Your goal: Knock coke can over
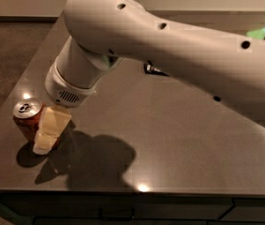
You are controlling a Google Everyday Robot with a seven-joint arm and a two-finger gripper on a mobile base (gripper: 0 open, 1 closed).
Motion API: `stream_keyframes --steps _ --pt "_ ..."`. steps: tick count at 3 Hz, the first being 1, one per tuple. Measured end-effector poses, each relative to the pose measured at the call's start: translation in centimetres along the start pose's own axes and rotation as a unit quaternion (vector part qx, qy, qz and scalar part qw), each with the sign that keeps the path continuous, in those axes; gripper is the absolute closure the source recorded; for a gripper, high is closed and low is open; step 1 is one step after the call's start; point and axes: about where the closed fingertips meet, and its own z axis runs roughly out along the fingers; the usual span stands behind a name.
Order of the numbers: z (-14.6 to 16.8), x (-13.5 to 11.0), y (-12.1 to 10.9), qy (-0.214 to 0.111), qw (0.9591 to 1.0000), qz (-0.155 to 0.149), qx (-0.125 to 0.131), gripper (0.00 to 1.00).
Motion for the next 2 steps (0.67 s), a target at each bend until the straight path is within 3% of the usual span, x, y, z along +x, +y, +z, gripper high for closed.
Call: stream_keyframes --steps 1,2 --pt "0.66 -0.77 -0.33 -0.017 0.9998 0.0 -0.01 0.0" --pt "0.9 -1.16 -0.05 -0.035 0.9991 -0.003 -0.025 0.17"
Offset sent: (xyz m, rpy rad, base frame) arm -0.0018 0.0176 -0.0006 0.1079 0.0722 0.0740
